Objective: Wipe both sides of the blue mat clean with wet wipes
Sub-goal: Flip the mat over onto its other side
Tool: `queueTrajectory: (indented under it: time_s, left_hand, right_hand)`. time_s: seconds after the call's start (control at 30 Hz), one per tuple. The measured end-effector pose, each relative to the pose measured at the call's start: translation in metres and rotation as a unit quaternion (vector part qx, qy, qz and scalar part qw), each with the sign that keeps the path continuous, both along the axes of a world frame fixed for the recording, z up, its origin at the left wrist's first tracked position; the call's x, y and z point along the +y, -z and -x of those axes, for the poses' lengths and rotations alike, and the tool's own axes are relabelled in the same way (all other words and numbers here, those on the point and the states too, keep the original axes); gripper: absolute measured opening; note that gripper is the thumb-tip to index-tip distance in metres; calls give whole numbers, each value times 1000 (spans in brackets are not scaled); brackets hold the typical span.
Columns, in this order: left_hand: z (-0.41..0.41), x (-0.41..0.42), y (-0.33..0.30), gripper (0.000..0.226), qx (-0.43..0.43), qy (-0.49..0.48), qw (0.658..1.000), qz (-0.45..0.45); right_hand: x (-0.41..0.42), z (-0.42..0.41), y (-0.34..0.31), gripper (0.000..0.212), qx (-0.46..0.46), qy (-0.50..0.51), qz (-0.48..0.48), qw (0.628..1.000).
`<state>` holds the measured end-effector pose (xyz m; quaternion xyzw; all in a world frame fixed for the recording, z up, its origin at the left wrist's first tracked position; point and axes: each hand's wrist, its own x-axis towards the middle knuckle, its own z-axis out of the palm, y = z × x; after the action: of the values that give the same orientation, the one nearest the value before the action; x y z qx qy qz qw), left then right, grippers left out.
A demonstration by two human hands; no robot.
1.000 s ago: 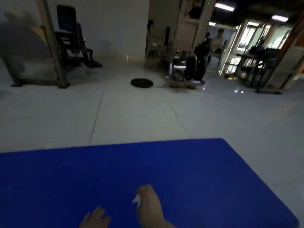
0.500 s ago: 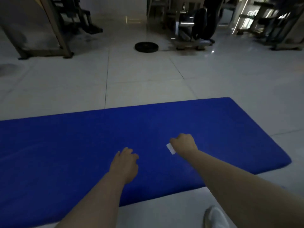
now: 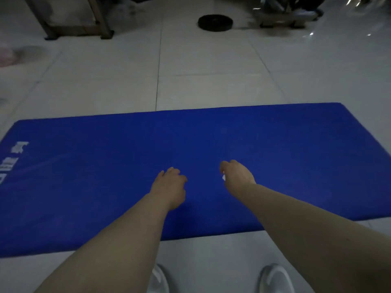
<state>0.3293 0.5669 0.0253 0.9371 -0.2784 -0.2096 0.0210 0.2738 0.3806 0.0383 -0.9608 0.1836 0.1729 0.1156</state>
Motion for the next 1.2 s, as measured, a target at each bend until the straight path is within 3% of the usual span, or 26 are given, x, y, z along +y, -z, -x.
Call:
queueTrajectory:
  time_s: [0.1, 0.2, 0.43, 0.53, 0.67, 0.73, 0.83, 1.0, 1.2]
  left_hand:
    - [-15, 11, 22, 40, 5, -4, 1000, -29]
    - [-23, 18, 53, 41, 22, 5, 997, -69]
    - [-15, 16, 99, 48, 52, 62, 989, -127]
    - [-16, 20, 115, 52, 56, 70, 987, -132]
    - [-13, 28, 134, 59, 70, 72, 984, -144]
    - [-12, 31, 142, 65, 82, 63, 985, -138]
    - [-4, 34, 153, 80, 97, 64, 984, -138]
    - [5, 42, 168, 104, 104, 73, 983, -132]
    - [9, 60, 174, 121, 91, 103, 980, -147]
  right_hand:
    - [3, -19, 27, 25, 67, -36, 29, 997]
    - [0, -29, 48, 37, 72, -62, 48, 994]
    - [-19, -25, 86, 13, 80, -60, 58, 993]
    - [-21, -19, 97, 26, 82, -41, 42, 995]
    - [-25, -20, 120, 25, 75, -35, 20, 996]
    - [-27, -19, 136, 33, 75, -48, 27, 996]
    - [-25, -11, 161, 63, 70, -104, 54, 991]
    - [-12, 20, 187, 65, 122, -140, 30, 982]
    - [-23, 53, 192, 90, 134, -193, 9, 972]
